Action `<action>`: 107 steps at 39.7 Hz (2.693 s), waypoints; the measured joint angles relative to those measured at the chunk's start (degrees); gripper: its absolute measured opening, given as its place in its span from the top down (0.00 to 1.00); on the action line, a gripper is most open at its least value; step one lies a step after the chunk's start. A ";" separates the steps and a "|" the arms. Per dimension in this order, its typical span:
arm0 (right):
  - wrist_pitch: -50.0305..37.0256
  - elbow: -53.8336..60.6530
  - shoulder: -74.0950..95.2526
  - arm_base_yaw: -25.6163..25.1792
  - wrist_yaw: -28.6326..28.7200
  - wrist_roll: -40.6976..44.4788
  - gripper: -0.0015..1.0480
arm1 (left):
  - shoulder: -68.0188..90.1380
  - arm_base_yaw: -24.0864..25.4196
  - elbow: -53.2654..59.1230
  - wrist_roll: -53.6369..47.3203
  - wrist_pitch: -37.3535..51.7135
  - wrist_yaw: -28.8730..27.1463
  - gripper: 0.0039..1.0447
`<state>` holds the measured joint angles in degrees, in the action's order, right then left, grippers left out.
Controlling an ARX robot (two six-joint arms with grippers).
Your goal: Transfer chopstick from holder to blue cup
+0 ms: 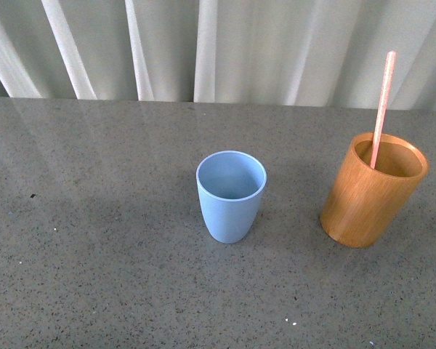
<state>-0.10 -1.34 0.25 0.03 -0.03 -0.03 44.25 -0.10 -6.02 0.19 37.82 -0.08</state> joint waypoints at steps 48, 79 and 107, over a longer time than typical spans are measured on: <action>0.00 0.00 0.00 0.00 0.02 0.00 0.10 | -31.69 0.00 4.96 0.00 -25.05 0.04 0.97; 0.00 0.00 0.00 0.00 0.00 0.00 0.10 | -44.02 0.00 4.96 0.04 -37.79 0.07 0.81; 0.00 0.00 0.00 0.00 0.00 0.00 0.10 | -44.02 0.00 4.96 0.02 -37.79 0.07 0.06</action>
<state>-0.10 -1.34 0.25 0.03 -0.03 -0.03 0.23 -0.10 -1.06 0.21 0.03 -0.01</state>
